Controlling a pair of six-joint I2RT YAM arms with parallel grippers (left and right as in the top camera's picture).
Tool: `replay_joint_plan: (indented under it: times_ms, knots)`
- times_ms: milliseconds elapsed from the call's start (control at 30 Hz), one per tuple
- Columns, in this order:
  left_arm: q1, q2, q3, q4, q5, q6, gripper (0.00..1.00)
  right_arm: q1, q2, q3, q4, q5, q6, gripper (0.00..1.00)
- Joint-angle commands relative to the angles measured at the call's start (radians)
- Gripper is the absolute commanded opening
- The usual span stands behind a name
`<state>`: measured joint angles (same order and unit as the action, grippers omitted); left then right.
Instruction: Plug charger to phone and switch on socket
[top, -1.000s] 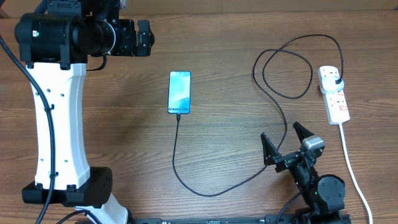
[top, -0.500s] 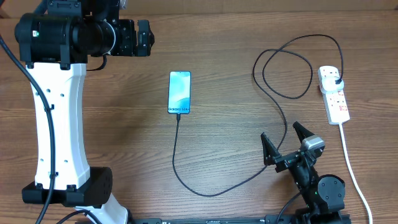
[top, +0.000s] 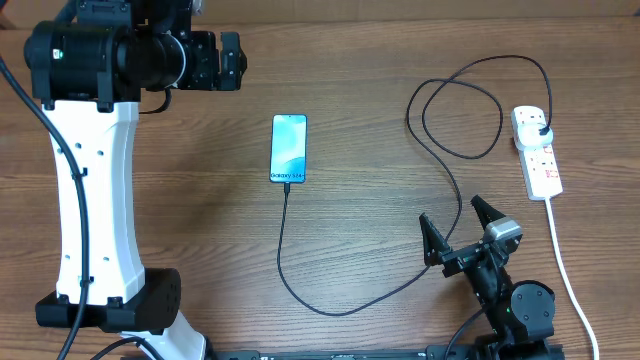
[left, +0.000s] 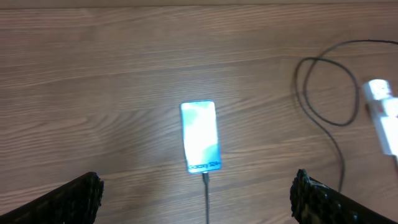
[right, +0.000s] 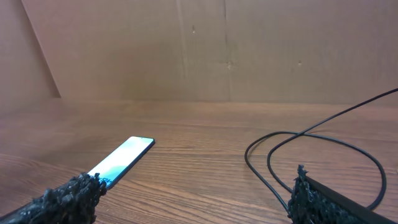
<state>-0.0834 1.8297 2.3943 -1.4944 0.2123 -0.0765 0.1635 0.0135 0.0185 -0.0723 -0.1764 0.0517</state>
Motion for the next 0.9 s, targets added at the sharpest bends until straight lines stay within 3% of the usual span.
replay_joint_plan:
  times_ms: [0, 133, 400, 867]
  knots:
    - [-0.002, -0.034, -0.013, 0.002, -0.113, 0.002, 1.00, -0.004, -0.011, -0.011, 0.004, -0.001, 0.003, 1.00]
    - [-0.002, -0.117, -0.123, 0.008, -0.144, 0.002, 1.00, -0.004, -0.011, -0.011, 0.004, -0.001, 0.003, 1.00]
    - [-0.002, -0.401, -0.513, 0.116, -0.243, 0.002, 1.00, -0.004, -0.011, -0.011, 0.004, -0.001, 0.003, 1.00]
    - [-0.001, -0.956, -1.374, 0.803, -0.222, 0.007, 1.00, -0.004, -0.011, -0.011, 0.004, -0.001, 0.003, 1.00]
